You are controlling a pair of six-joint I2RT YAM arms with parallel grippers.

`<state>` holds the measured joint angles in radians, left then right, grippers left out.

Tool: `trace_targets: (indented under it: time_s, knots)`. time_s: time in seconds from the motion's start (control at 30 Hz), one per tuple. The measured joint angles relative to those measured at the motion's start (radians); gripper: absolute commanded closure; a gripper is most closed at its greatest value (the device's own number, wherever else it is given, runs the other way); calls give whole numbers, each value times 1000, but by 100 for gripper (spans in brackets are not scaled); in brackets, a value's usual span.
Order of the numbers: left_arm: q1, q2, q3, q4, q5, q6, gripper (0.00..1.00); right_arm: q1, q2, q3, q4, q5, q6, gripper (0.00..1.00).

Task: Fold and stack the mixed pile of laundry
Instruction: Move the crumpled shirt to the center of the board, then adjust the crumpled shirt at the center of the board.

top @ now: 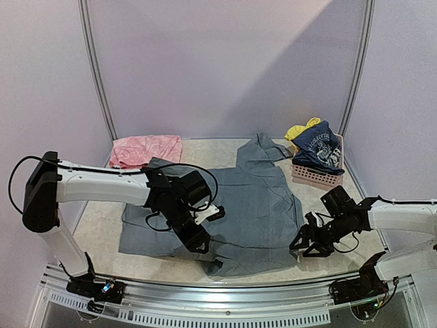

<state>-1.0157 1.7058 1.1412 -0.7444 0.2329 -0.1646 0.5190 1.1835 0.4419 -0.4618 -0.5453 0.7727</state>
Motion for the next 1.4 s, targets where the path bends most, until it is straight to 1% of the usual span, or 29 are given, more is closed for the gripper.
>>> trace_targets:
  time_s: [0.03, 0.2, 0.5, 0.67, 0.87, 1.03, 1.23, 1.4]
  knots:
    - [0, 1, 1, 0, 0, 0, 37, 7, 0, -3, 8, -2, 3, 33]
    - [-1, 8, 5, 3, 6, -1, 40, 42, 9, -13, 36, -12, 11, 44]
    - [-1, 11, 5, 2, 20, 0, 40, 76, 58, -25, 117, -42, 40, 72]
    - [-1, -3, 5, -9, 47, 11, 39, 78, 69, -23, 140, -53, 42, 84]
    - [-8, -46, 3, -27, 95, 31, 39, 79, 67, -4, 140, -55, 46, 91]
    - [-54, -73, -35, -1, 113, 17, 39, 79, 51, -3, 118, -48, 46, 100]
    - [-119, -69, -80, 61, 119, -24, 40, 79, 13, -3, 92, -37, 50, 100]
    - [-154, -13, -75, 114, 118, -34, 42, 79, -16, -2, 61, -29, 50, 100]
